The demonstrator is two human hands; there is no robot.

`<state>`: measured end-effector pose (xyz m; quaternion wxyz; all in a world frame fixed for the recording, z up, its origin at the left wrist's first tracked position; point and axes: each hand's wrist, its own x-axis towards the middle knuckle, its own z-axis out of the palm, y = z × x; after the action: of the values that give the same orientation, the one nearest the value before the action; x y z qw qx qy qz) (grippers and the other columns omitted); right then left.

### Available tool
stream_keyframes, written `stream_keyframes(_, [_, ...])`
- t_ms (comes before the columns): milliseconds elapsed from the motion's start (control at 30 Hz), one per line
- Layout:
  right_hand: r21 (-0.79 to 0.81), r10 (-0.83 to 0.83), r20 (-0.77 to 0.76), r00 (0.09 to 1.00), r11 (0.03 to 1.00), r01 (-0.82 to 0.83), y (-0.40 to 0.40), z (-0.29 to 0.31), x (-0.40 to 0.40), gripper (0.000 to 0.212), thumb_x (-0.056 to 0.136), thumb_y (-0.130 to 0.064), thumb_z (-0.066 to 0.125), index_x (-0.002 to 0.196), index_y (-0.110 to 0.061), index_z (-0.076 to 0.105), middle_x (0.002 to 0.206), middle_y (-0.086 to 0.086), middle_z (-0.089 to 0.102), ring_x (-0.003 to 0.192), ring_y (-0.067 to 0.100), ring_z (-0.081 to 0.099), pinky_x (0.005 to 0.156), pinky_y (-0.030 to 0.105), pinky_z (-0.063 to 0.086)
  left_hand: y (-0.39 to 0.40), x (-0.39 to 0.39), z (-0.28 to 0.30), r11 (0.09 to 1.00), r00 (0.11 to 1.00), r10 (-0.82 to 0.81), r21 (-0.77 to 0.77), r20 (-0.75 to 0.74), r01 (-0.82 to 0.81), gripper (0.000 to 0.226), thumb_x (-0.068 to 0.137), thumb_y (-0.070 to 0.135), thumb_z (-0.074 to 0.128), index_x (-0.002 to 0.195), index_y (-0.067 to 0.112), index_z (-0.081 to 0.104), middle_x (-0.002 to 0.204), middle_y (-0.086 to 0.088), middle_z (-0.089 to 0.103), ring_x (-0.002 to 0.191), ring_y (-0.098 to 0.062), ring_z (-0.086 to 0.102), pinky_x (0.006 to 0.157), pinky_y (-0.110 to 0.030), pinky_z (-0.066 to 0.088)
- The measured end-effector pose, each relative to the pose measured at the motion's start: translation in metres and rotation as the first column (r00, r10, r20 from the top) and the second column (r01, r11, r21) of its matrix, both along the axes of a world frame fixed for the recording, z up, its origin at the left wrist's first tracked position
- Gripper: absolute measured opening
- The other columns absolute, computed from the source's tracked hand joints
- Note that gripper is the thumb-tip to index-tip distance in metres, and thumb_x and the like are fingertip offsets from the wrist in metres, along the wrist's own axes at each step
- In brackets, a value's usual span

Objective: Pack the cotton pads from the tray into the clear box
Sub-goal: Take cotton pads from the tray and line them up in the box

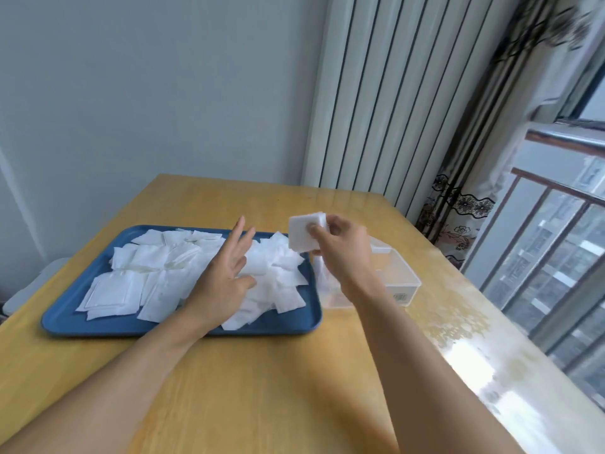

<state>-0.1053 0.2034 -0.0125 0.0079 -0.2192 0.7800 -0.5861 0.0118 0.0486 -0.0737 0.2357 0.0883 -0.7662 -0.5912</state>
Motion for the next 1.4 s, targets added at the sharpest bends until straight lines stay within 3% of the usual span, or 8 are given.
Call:
stream_keyframes(133, [0.269, -0.148, -0.159, 0.976, 0.945, 0.187, 0.047, 0.033, -0.047, 0.032, 0.086, -0.01, 0.066, 0.117, -0.018, 0.07, 0.098, -0.001, 0.072, 0.086, 0.021, 0.071, 0.07, 0.039, 0.062, 0.002, -0.005, -0.005, 0.999, 0.999, -0.034, 0.044, 0.039, 0.032, 0.084, 0.094, -0.023, 0.043, 0.157, 0.029, 0.027, 0.155, 0.009, 0.043, 0.147, -0.009, 0.036, 0.12, -0.027, 0.028])
stream_keyframes(367, [0.738, -0.215, -0.226, 0.95, 0.599, 0.311, 0.075, 0.014, -0.079, 0.012, 0.083, -0.005, 0.064, 0.093, -0.003, 0.069, 0.083, 0.009, 0.066, 0.069, 0.023, 0.06, 0.048, 0.023, 0.046, 0.008, -0.006, -0.01, 1.0, 0.998, 0.02, -0.016, 0.053, -0.019, 0.072, 0.096, -0.015, 0.049, 0.155, 0.025, 0.036, 0.153, 0.01, 0.046, 0.144, -0.006, 0.039, 0.123, -0.031, 0.027])
stream_keyframes(600, [0.678, -0.182, -0.187, 0.965, 0.687, 0.261, 0.043, -0.022, -0.081, 0.03, 0.093, -0.028, 0.057, 0.071, -0.009, 0.052, 0.063, 0.004, 0.059, 0.054, 0.02, 0.05, 0.046, 0.029, 0.041, 0.004, -0.005, -0.006, 0.993, 0.993, 0.113, 0.026, 0.027, -0.114, 0.066, 0.096, -0.017, 0.044, 0.149, 0.021, 0.04, 0.15, 0.002, 0.05, 0.143, -0.014, 0.042, 0.121, -0.038, 0.033])
stream_keyframes(800, [0.645, -0.159, -0.059, 0.986, 0.747, 0.159, 0.04, -0.028, -0.081, 0.036, 0.101, -0.024, 0.044, 0.086, 0.001, 0.066, 0.074, 0.015, 0.075, 0.071, 0.029, 0.073, 0.072, 0.036, 0.059, 0.002, -0.006, -0.005, 0.989, 0.99, 0.139, 0.04, 0.033, -0.14, 0.066, 0.095, -0.018, 0.043, 0.149, 0.02, 0.042, 0.15, 0.0, 0.051, 0.141, -0.016, 0.045, 0.12, -0.039, 0.034])
stream_keyframes(967, [0.664, -0.188, -0.019, 0.982, 0.732, 0.153, 0.041, -0.015, -0.084, 0.038, 0.108, -0.028, 0.037, 0.133, -0.01, 0.061, 0.08, 0.013, 0.071, 0.072, 0.027, 0.071, 0.077, 0.04, 0.061, -0.005, -0.008, -0.006, 0.979, 0.982, 0.186, 0.076, 0.04, -0.188, 0.063, 0.095, -0.015, 0.045, 0.145, 0.025, 0.046, 0.142, 0.003, 0.057, 0.134, -0.015, 0.052, 0.11, -0.034, 0.041])
stream_keyframes(1133, [0.667, -0.229, 0.023, 0.973, 0.728, 0.156, 0.041, -0.014, -0.081, 0.028, 0.101, -0.018, 0.048, 0.092, 0.003, 0.063, 0.078, 0.017, 0.075, 0.078, 0.031, 0.076, 0.083, 0.044, 0.062, -0.014, -0.008, -0.007, 0.953, 0.96, 0.276, 0.114, 0.038, -0.279, 0.059, 0.095, -0.014, 0.041, 0.137, 0.025, 0.051, 0.133, 0.004, 0.063, 0.125, -0.012, 0.058, 0.088, -0.021, 0.046])
stream_keyframes(1300, [0.695, -0.199, 0.015, 0.98, 0.706, 0.132, 0.037, -0.018, -0.079, 0.023, 0.096, -0.017, 0.053, 0.082, 0.0, 0.061, 0.073, 0.016, 0.074, 0.072, 0.031, 0.075, 0.077, 0.047, 0.063, -0.015, -0.008, -0.005, 0.942, 0.952, 0.305, 0.142, 0.03, -0.306, 0.053, 0.095, -0.013, 0.041, 0.13, 0.025, 0.054, 0.128, 0.003, 0.066, 0.121, -0.014, 0.062, 0.084, -0.018, 0.046])
stream_keyframes(1400, [0.784, -0.179, -0.116, 0.977, 0.587, 0.201, 0.038, -0.001, -0.075, 0.042, 0.103, -0.039, 0.051, 0.08, -0.004, 0.053, 0.069, 0.007, 0.063, 0.058, 0.022, 0.06, 0.051, 0.033, 0.051, -0.015, -0.008, -0.003, 0.937, 0.948, 0.318, 0.151, 0.014, -0.316, 0.048, 0.097, -0.01, 0.043, 0.129, 0.023, 0.055, 0.126, 0.004, 0.067, 0.116, -0.012, 0.064, 0.078, -0.017, 0.046])
